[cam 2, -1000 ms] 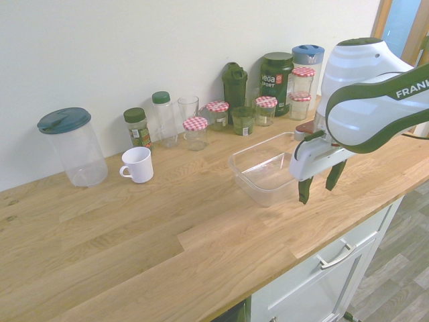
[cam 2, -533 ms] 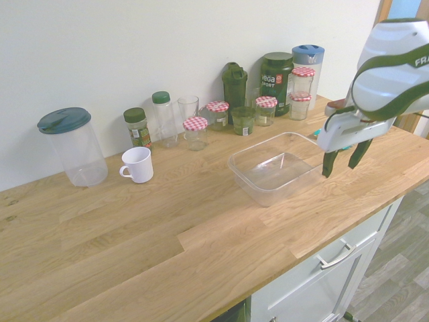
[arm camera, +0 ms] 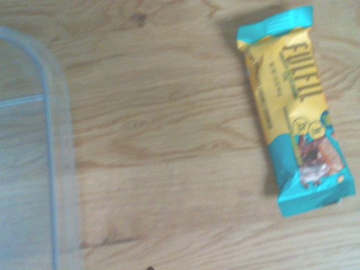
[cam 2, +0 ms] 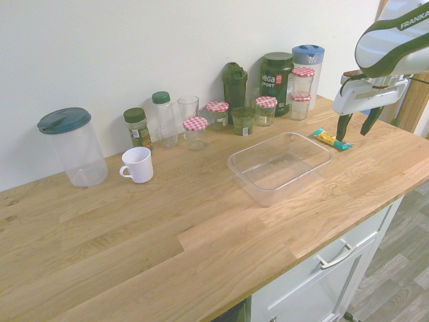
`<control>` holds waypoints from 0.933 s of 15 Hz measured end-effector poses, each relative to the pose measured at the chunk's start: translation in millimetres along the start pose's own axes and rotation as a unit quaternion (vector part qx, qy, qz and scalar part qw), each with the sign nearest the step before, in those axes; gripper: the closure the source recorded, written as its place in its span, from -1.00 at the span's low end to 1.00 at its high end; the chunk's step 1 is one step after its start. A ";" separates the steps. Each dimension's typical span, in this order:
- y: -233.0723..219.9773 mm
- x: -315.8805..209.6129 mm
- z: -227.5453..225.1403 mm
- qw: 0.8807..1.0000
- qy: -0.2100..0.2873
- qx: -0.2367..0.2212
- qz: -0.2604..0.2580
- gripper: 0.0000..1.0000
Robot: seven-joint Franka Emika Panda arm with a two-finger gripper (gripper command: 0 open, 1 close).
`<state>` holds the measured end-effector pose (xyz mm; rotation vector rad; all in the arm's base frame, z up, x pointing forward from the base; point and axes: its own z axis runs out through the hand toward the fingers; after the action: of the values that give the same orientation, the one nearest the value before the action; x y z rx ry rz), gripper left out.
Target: Put the protein bar into the container
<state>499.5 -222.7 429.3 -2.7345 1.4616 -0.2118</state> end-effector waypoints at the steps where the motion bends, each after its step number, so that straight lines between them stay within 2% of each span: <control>1: -2.4 13.3 -0.9 1.000 0.004 -0.001 -0.002 -1.00; 6: -18.1 49.4 10.0 1.000 0.005 -0.002 -0.016 -1.00; 14: -44.2 68.7 52.2 0.999 0.011 -0.015 -0.031 -1.00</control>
<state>580.6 -256.9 388.9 -2.8137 1.3976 -0.2245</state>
